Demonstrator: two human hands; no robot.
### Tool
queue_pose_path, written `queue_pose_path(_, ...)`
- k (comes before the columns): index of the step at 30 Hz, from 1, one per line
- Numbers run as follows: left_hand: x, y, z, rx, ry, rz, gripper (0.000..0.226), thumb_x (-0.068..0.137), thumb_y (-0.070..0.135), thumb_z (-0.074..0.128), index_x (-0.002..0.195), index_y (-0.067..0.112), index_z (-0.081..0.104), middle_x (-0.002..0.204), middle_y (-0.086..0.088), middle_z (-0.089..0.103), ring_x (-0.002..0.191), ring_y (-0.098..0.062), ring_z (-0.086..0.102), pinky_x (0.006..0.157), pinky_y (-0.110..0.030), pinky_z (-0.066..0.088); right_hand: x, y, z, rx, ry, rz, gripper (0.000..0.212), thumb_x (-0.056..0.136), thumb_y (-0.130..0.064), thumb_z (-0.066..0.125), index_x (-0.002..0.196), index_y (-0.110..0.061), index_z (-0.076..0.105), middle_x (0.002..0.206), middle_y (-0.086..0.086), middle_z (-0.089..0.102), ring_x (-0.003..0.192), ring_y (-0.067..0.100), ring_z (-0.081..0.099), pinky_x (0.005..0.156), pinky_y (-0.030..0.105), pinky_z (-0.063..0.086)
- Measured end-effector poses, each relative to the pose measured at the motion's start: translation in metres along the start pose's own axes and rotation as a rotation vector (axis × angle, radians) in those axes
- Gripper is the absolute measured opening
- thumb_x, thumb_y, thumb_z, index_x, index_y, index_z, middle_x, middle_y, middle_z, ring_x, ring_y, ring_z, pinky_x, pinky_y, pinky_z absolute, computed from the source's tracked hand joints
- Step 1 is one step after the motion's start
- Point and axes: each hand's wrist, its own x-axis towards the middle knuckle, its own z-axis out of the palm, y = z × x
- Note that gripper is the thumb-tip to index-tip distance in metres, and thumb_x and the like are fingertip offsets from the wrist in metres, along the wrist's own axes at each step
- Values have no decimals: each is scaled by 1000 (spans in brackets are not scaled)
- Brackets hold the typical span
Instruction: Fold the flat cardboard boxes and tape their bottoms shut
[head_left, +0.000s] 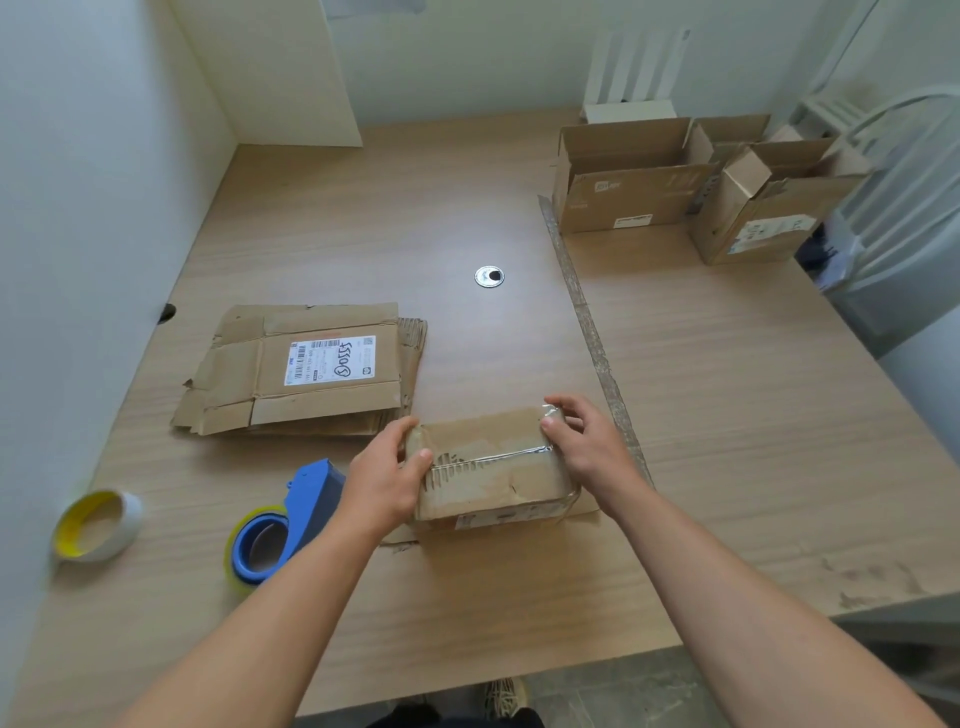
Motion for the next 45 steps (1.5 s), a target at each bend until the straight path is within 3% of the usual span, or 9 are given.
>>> queue_pose_path(7, 7, 3, 3, -87, 96, -28, 29, 98, 29, 58, 126, 23, 61, 115, 3, 63, 110, -16, 56, 90, -31, 43, 9, -10, 2, 107, 6, 65, 10, 93, -22, 67, 84, -25, 63, 95, 0, 61, 82, 18, 61, 70, 29, 47)
queue_pose_path(15, 13, 8, 11, -120, 211, -121, 20, 102, 36, 46, 92, 27, 62, 91, 6, 63, 92, -18, 56, 79, -39, 48, 16, -15, 11, 75, 59, 106, 23, 98, -31, 58, 80, -18, 51, 75, -2, 52, 71, 16, 47, 63, 31, 36)
queue_pose_path(21, 6, 7, 11, -122, 138, -108, 35, 100, 44, 47, 128, 26, 58, 116, 6, 62, 113, -19, 56, 86, -35, 45, 6, -19, 5, -202, 98, 24, 30, 100, -44, 51, 109, -17, 60, 119, 7, 54, 110, 23, 53, 84, 25, 33)
queue_pose_path(26, -15, -8, 30, -175, 65, -70, 84, 81, 63, 68, 150, 28, 35, 141, 7, 51, 128, -18, 51, 108, -41, 42, -35, -7, 1, -188, 53, 52, 80, 90, -53, 63, 155, -20, 29, 155, 3, 35, 143, 19, 33, 115, 32, 27)
queue_pose_path(29, -20, -10, 44, -160, 99, -83, 78, 72, 64, 74, 137, 33, 45, 120, 8, 63, 111, -16, 59, 94, -34, 47, -49, 8, 14, -71, 47, 92, 93, 85, -50, 72, 157, -25, 20, 154, 2, 38, 142, 17, 35, 117, 33, 29)
queue_pose_path(34, -15, 2, 47, -138, 160, -84, 53, 80, 53, 73, 124, 29, 54, 102, 10, 63, 95, -15, 56, 81, -29, 41, -43, 8, 16, -95, 110, 8, 68, 88, -41, 72, 146, -25, 42, 130, -8, 59, 122, 12, 53, 103, 27, 40)
queue_pose_path(40, -5, -11, 31, -197, 60, -83, 27, 95, 48, 58, 109, 30, 73, 92, 10, 74, 94, -17, 68, 86, -41, 55, -31, 19, 4, 71, 59, 76, 61, 87, -48, 64, 142, -24, 54, 136, -13, 61, 125, 3, 55, 110, 38, 44)
queue_pose_path(43, -5, -14, 24, -247, 13, -101, 31, 96, 48, 56, 115, 30, 73, 95, 11, 75, 94, -15, 69, 87, -45, 56, -29, 22, 2, 122, 38, 107, 54, 90, -45, 64, 139, -24, 57, 132, -14, 63, 123, 1, 57, 110, 38, 45)
queue_pose_path(45, -5, -18, 20, -291, -43, -114, 37, 96, 50, 54, 125, 32, 68, 103, 11, 74, 101, -15, 68, 92, -47, 55, -28, 19, 2, 106, 39, 113, 69, 80, -61, 61, 140, -28, 56, 135, -12, 62, 124, 3, 56, 109, 38, 45)
